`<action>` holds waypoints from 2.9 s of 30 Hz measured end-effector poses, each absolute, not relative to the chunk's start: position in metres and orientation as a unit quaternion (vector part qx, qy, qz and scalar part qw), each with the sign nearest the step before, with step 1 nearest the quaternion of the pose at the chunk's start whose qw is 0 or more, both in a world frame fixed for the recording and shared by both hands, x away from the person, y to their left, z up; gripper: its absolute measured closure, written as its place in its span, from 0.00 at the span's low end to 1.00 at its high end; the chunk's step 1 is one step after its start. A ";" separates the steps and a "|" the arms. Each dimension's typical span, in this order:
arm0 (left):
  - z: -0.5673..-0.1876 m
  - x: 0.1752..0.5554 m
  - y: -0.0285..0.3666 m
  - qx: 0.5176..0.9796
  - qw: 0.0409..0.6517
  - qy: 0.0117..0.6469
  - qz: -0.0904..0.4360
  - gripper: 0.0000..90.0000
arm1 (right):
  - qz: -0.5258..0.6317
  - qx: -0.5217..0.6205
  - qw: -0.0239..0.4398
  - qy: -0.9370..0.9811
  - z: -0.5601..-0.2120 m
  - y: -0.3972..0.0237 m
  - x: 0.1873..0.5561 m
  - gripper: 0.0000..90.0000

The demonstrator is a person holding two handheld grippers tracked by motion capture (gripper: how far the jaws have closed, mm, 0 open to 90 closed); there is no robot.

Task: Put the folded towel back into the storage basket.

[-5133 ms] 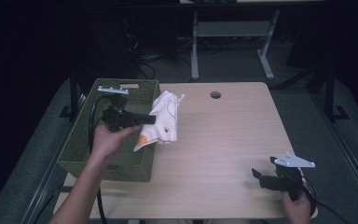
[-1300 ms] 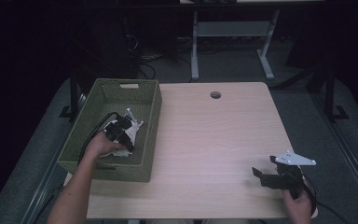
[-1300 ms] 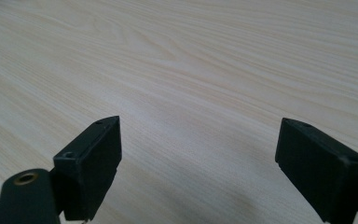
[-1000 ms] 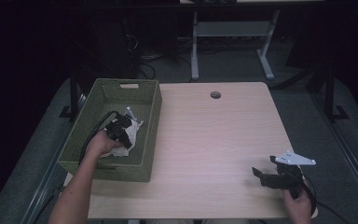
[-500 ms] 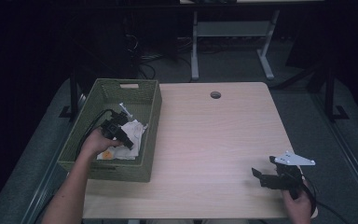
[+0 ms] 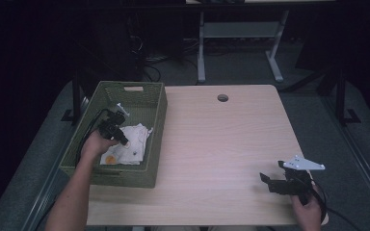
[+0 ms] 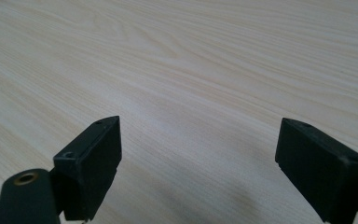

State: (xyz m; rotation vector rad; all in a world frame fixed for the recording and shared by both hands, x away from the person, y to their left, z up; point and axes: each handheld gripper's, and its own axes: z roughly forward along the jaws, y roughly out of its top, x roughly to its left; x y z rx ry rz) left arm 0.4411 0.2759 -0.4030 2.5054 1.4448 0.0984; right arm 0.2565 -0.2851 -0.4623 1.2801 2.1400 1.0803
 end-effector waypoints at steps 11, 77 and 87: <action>-0.416 0.446 0.280 0.862 0.095 0.497 0.036 0.87 | 0.387 0.461 0.210 0.770 -0.463 -0.285 0.259 0.15; -0.318 0.350 0.208 0.832 0.337 0.427 0.104 0.55 | 0.398 0.446 0.214 0.772 -0.456 -0.286 0.251 0.16; -0.321 0.347 0.189 0.842 0.338 0.409 0.102 0.54 | 0.399 0.447 0.213 0.772 -0.457 -0.285 0.251 0.16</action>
